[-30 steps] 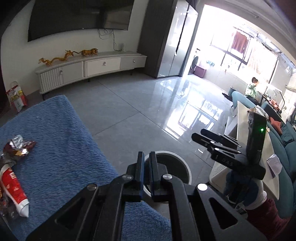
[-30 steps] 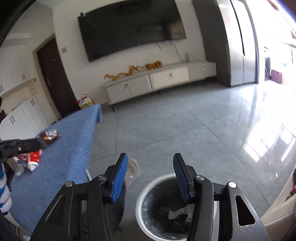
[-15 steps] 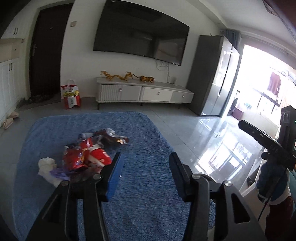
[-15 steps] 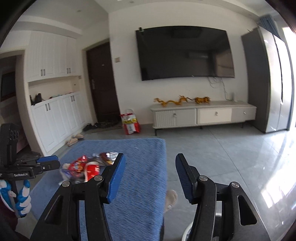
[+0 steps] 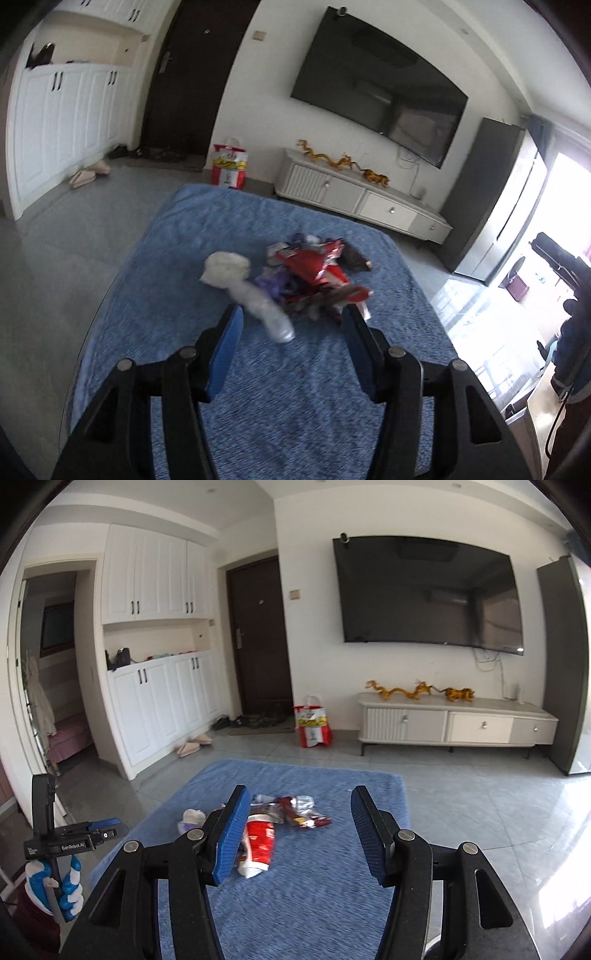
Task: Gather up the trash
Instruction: 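Move both tools back over the table of wrappers, then grasp the red paper cup with the right gripper while the left gripper grasps a clear plastic bag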
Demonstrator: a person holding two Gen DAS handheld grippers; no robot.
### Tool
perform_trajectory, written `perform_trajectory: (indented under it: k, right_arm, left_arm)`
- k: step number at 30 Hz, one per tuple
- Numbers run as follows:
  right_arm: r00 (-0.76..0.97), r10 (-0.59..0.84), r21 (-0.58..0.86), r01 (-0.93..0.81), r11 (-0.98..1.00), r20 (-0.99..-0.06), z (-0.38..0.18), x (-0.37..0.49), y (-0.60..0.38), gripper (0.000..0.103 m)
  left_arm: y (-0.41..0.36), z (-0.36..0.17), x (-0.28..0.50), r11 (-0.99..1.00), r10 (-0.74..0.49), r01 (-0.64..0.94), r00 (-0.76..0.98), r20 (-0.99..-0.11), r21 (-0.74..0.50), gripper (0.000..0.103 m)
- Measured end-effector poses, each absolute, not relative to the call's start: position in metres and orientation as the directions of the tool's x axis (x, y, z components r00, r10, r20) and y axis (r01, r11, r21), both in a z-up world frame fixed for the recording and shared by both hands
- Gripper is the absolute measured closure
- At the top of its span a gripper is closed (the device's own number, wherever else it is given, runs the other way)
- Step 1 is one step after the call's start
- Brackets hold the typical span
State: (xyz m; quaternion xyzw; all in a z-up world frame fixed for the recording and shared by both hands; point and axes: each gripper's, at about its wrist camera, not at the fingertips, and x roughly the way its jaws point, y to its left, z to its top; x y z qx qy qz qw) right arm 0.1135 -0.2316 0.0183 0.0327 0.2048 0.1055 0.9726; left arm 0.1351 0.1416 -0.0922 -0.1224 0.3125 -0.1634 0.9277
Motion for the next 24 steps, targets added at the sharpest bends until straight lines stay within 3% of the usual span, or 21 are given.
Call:
perform_trajectory:
  k: [8,20,24]
  right_arm:
    - [0.823,0.278,0.158,-0.23,0.96,-0.495,-0.026,0.165,-0.205,0.047]
    - [0.72,0.282,0.219,-0.182,0.959,-0.634,-0.094,0.227,-0.218,0.047]
    - [0.682,0.304,0.228,-0.202,0.953,-0.666,-0.111,0.248,-0.208,0.047]
  left_arm:
    - [0.154,-0.143,0.161,0.924,-0.367,0.192,0.689,-0.626,-0.33,0.049]
    - [0.109,-0.185,0.232,0.895,-0.44,0.214,0.565,-0.698,-0.391,0.051]
    - [0.1,-0.198,0.248,0.889,-0.454,0.218,0.538,-0.71,-0.403,0.067]
